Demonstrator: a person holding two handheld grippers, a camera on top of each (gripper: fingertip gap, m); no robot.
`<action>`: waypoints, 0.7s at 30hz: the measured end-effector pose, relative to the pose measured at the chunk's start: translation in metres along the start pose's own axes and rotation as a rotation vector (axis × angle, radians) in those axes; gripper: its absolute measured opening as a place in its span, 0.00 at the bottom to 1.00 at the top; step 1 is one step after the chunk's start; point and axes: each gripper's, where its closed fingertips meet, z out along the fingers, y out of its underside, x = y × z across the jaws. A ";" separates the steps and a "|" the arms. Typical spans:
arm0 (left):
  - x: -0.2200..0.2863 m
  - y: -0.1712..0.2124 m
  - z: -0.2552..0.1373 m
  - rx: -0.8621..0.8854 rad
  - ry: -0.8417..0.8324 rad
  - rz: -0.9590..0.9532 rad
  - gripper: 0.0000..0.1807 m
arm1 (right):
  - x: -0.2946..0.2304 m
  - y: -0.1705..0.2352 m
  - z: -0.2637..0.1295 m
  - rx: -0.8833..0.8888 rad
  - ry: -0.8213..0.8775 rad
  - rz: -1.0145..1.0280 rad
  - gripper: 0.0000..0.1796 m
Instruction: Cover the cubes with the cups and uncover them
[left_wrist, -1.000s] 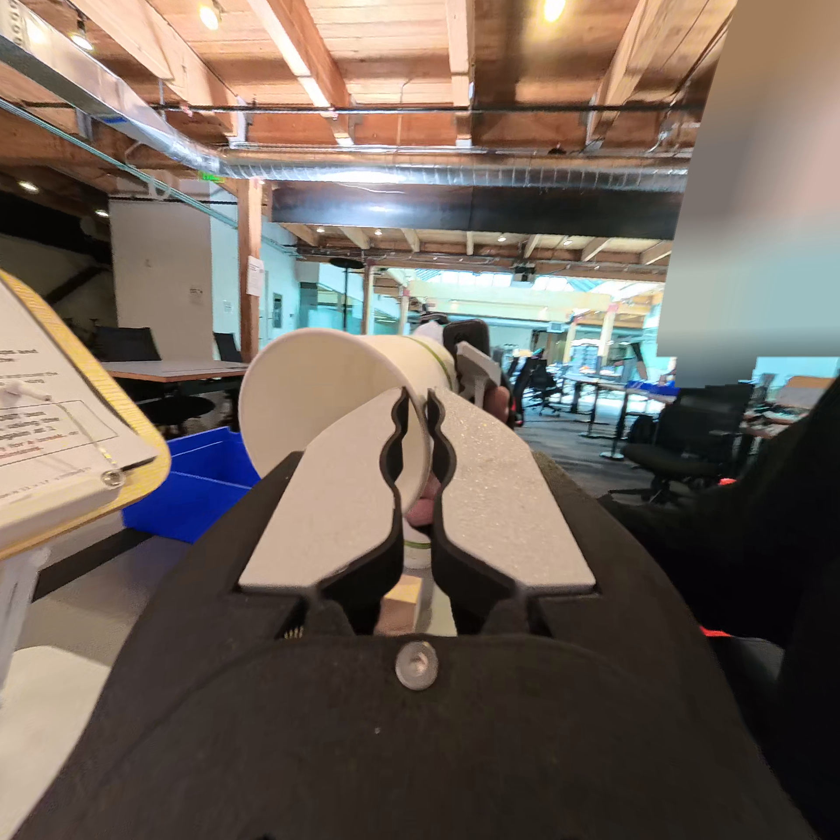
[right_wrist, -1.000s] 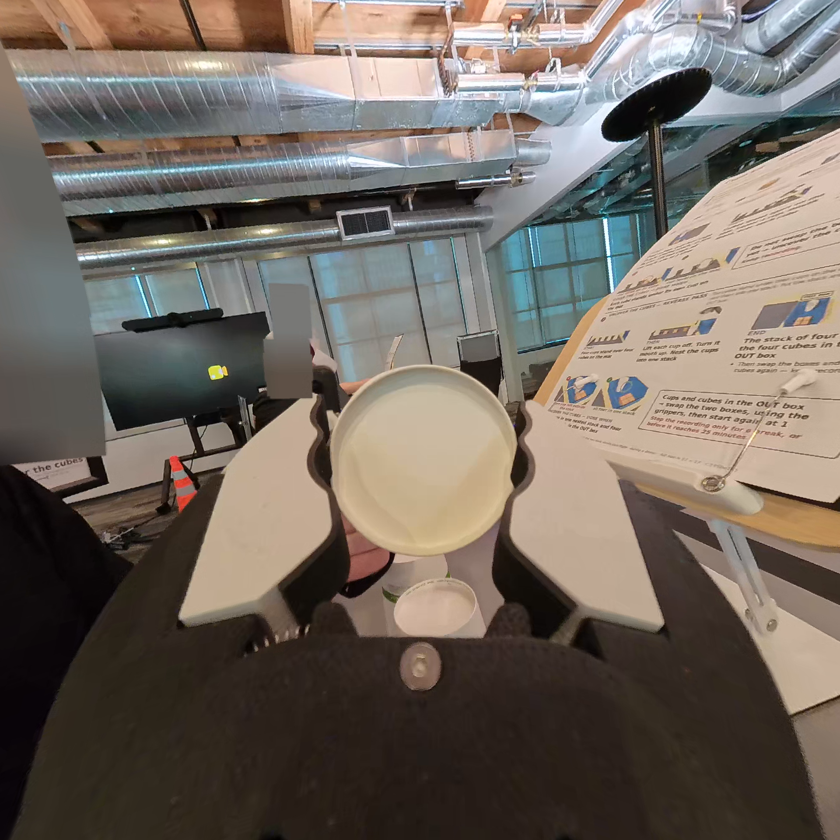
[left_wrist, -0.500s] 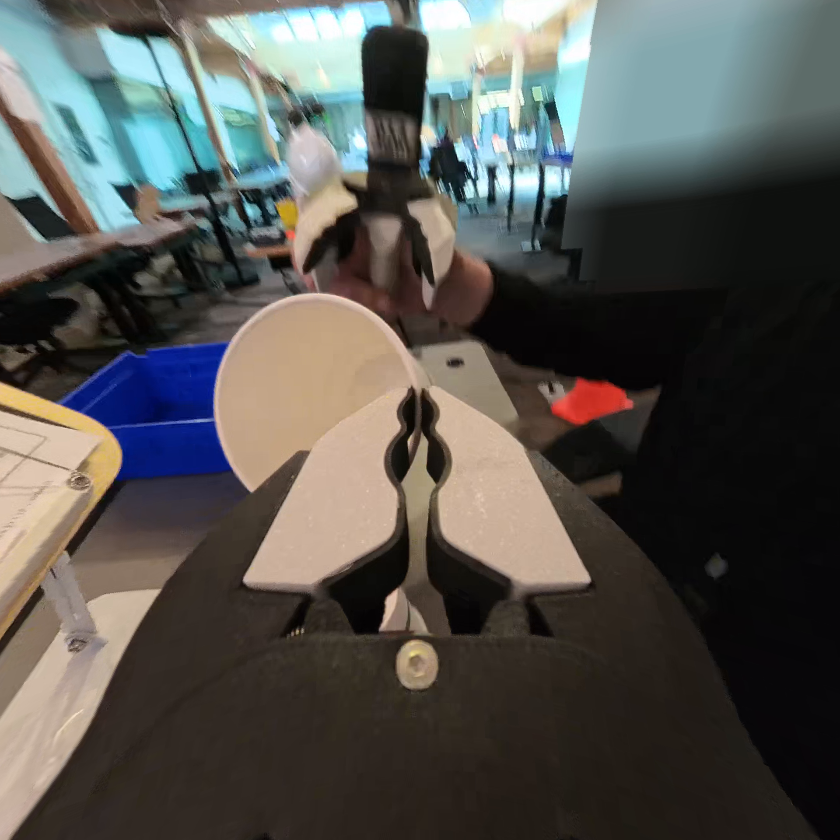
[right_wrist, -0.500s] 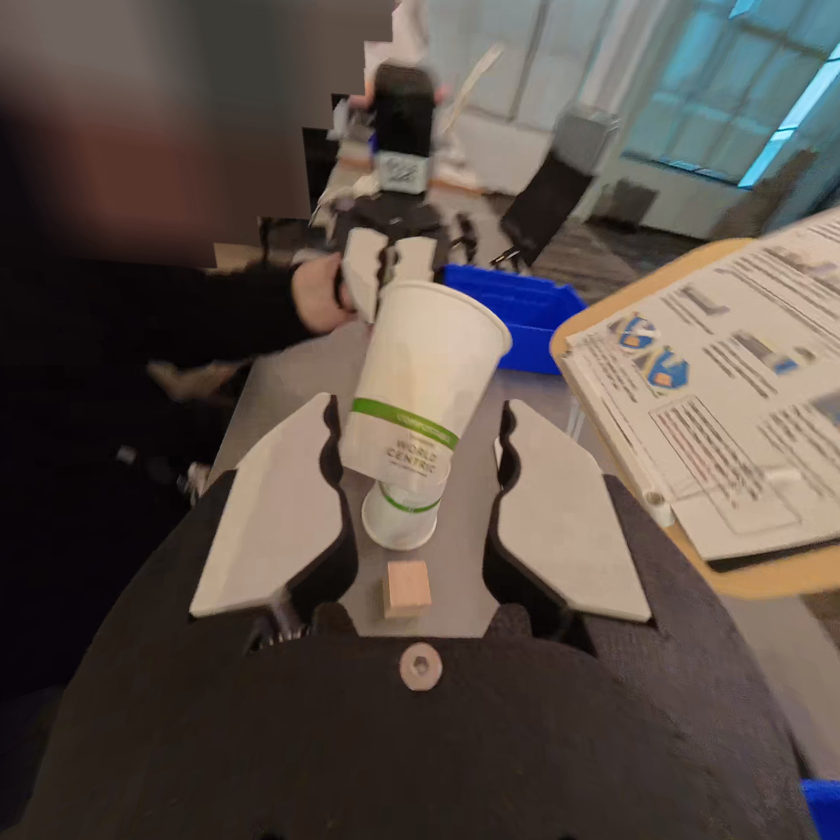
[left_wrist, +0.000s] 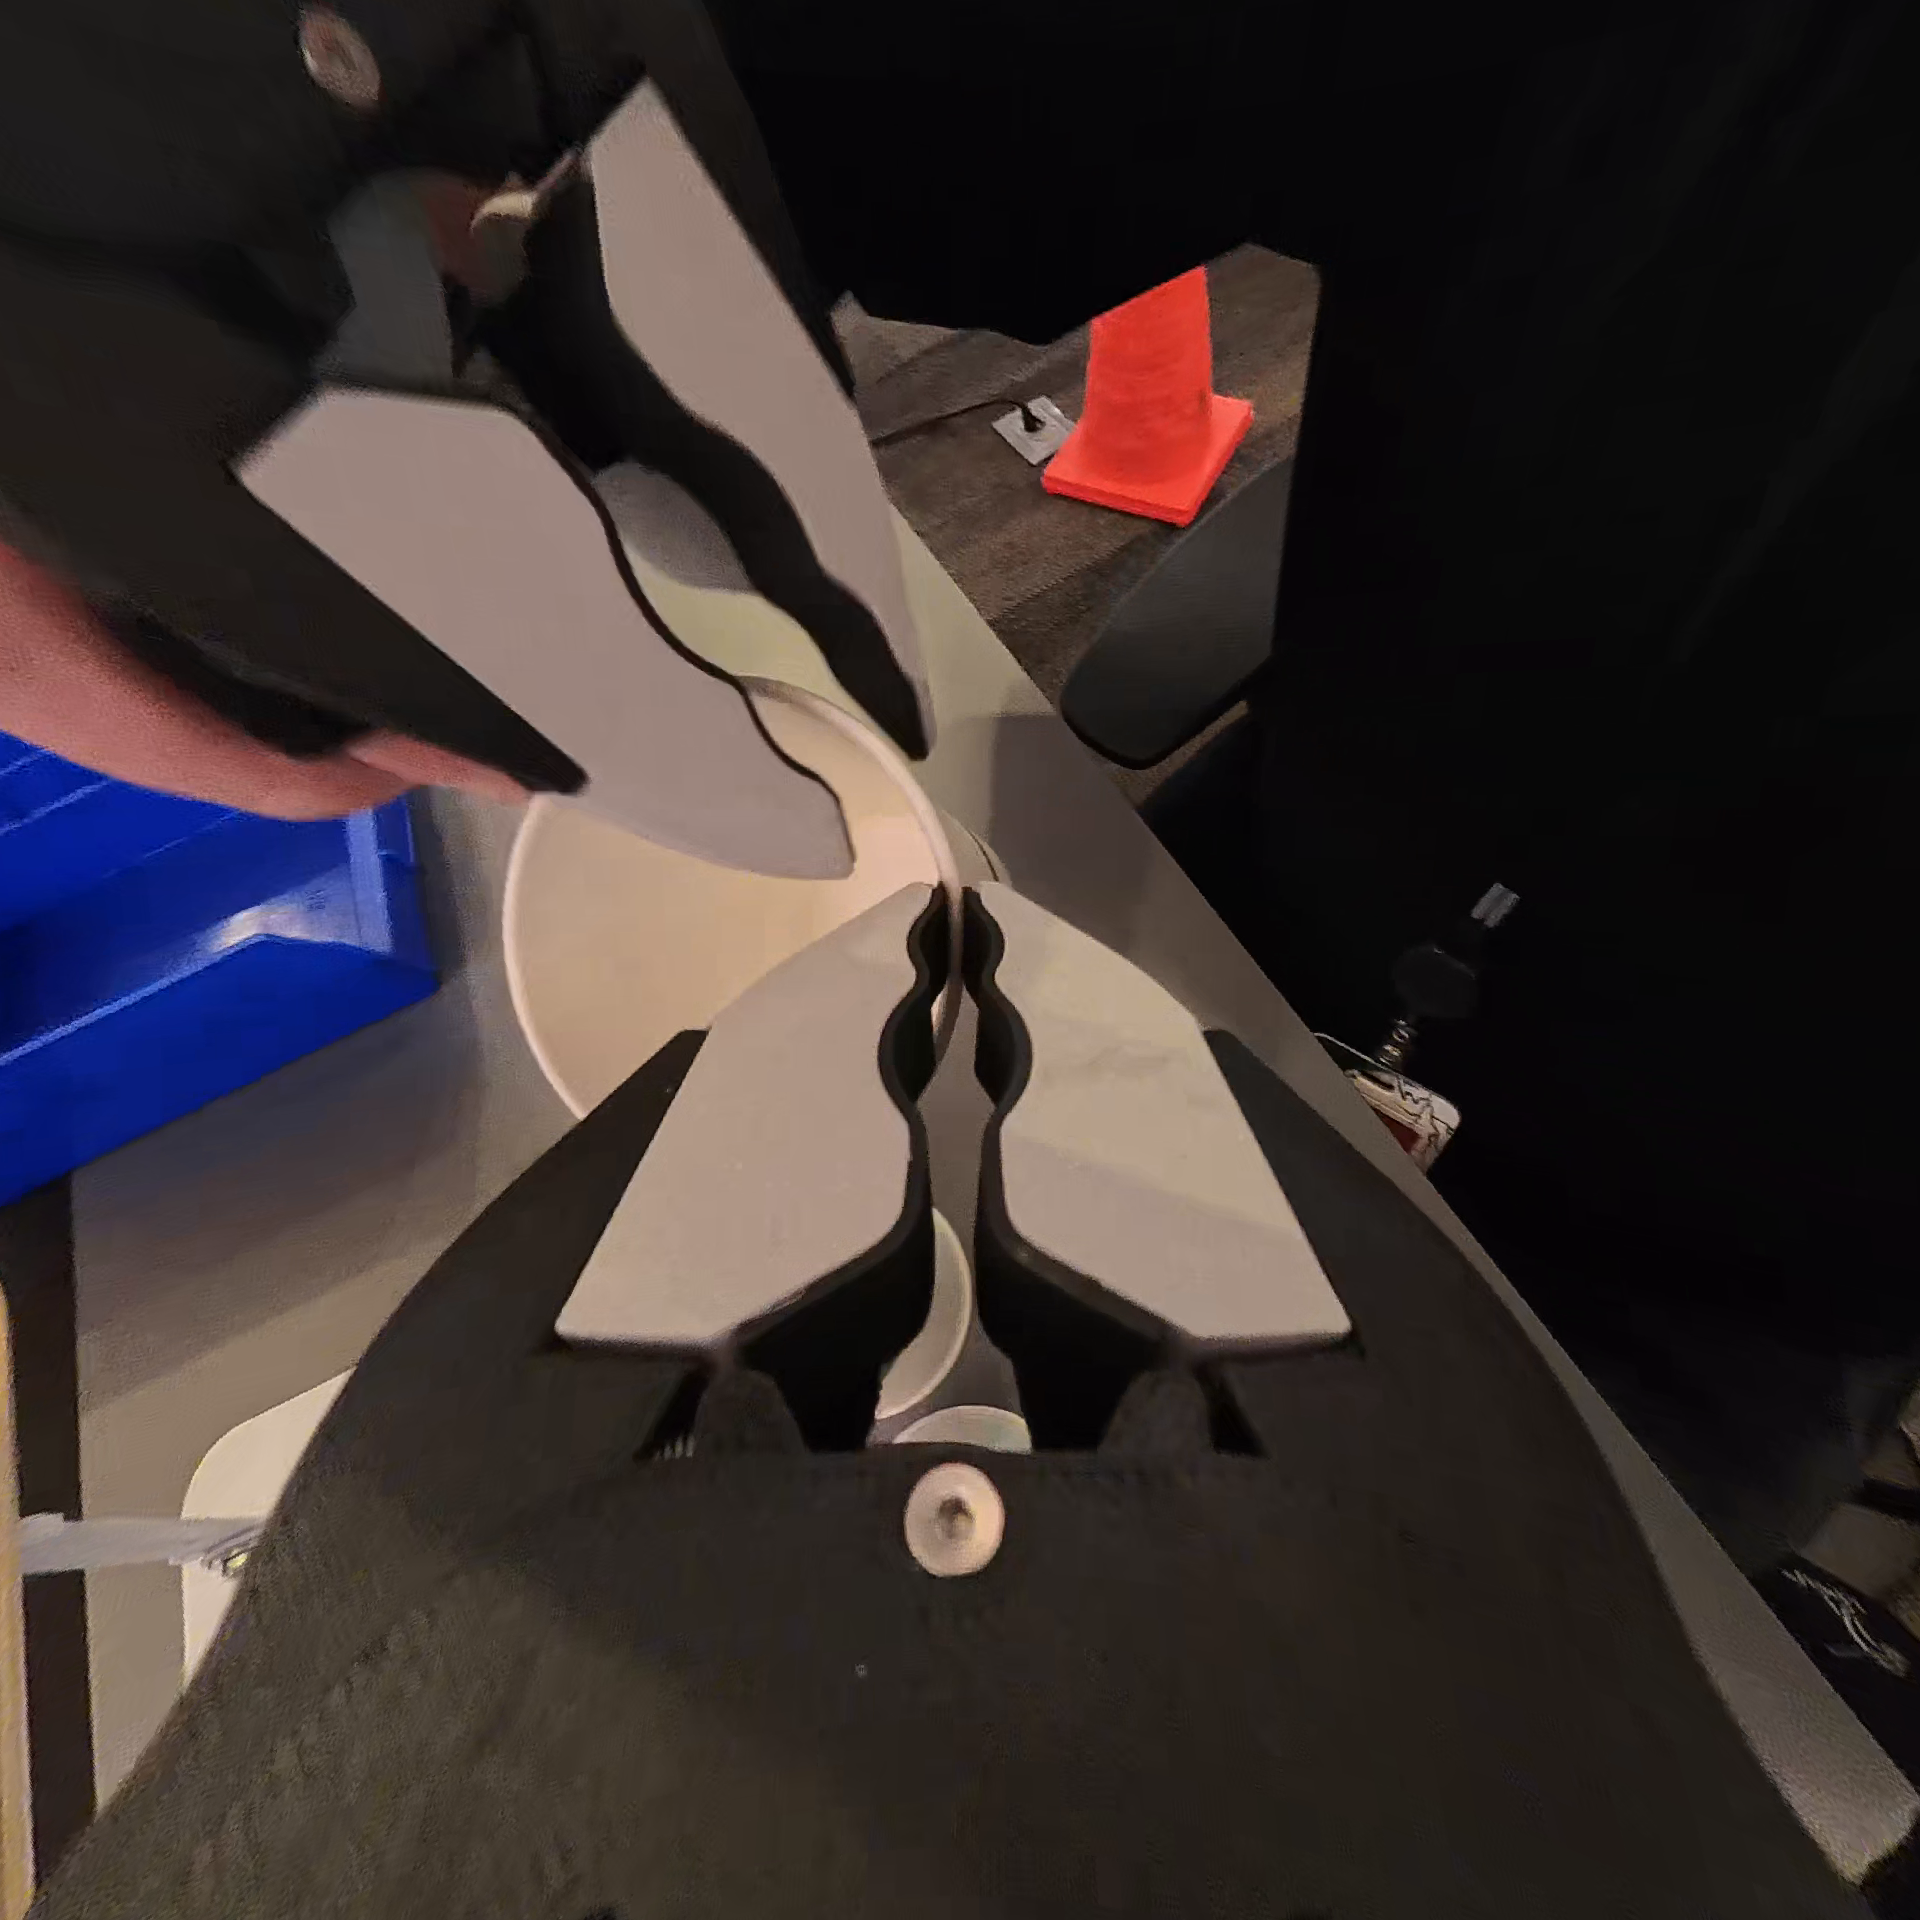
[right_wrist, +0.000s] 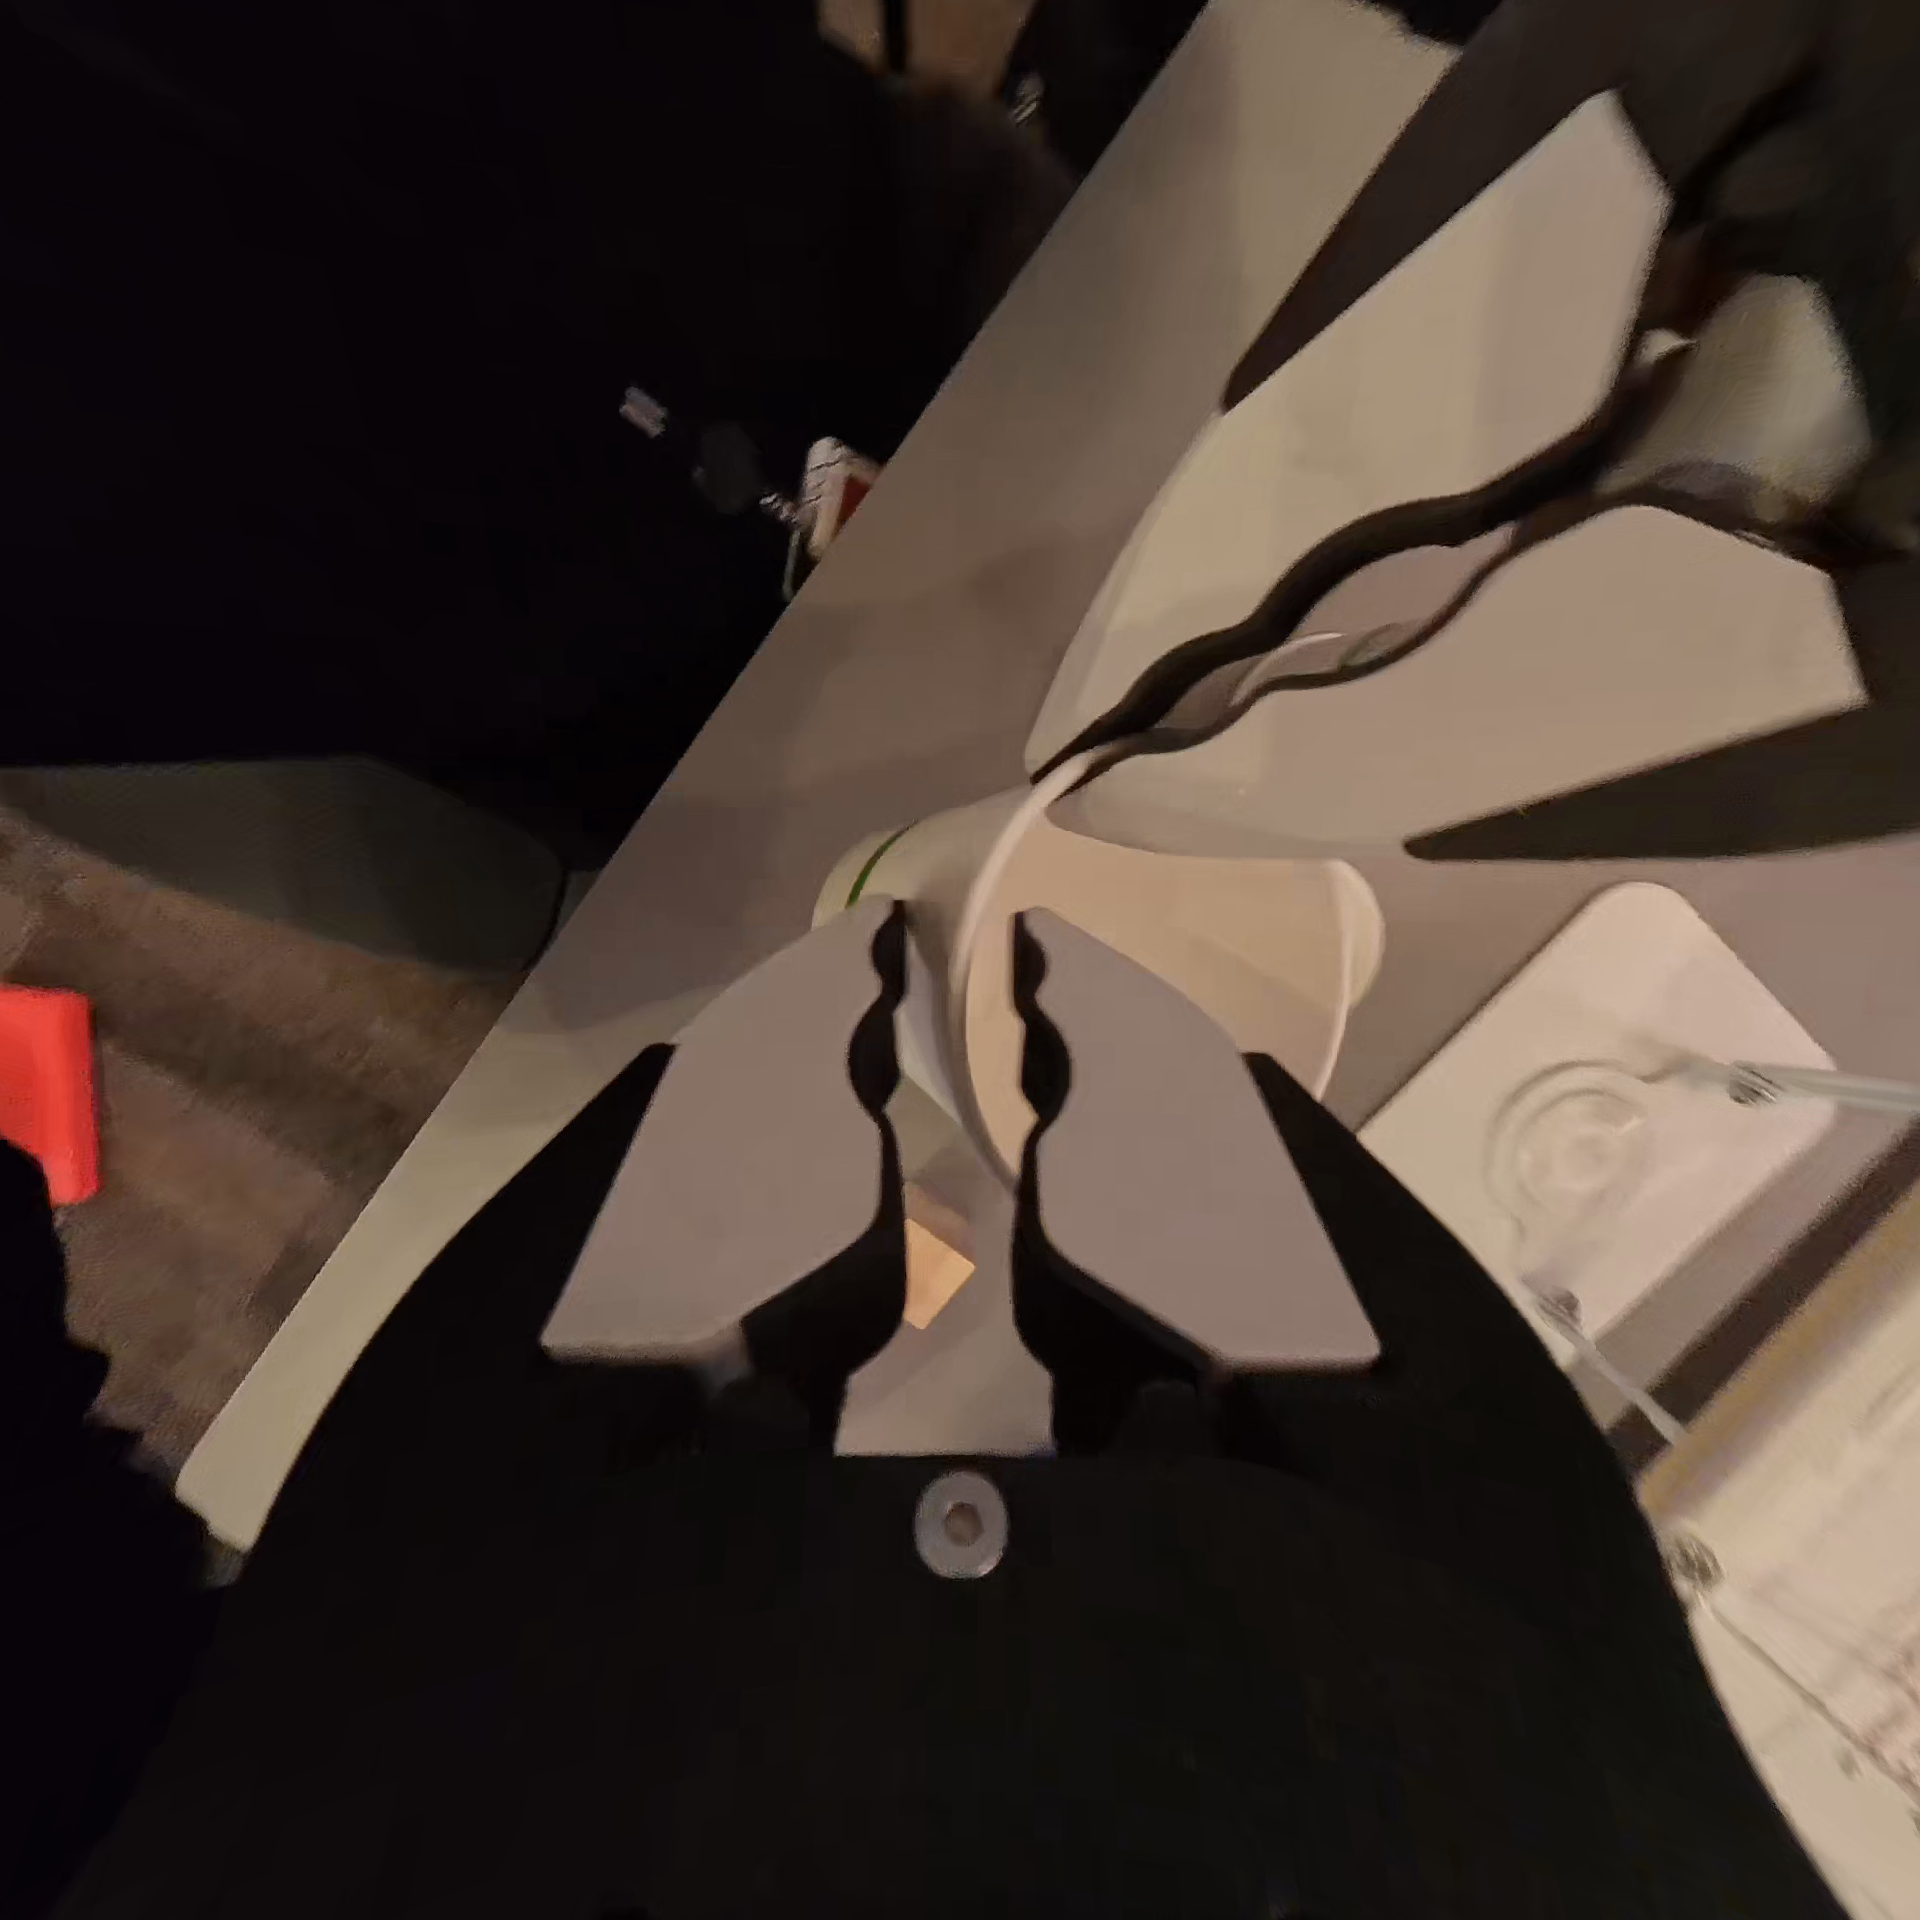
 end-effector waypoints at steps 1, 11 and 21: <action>0.001 0.001 0.002 -0.012 0.016 0.005 0.01 | -0.005 0.001 0.004 -0.013 -0.044 -0.011 0.05; -0.027 -0.007 -0.027 0.040 -0.228 -0.022 0.33 | 0.004 0.018 -0.020 0.016 0.140 0.062 0.00; -0.035 0.005 -0.089 0.189 -0.503 -0.102 0.22 | -0.018 0.079 -0.087 -0.043 0.421 0.273 0.00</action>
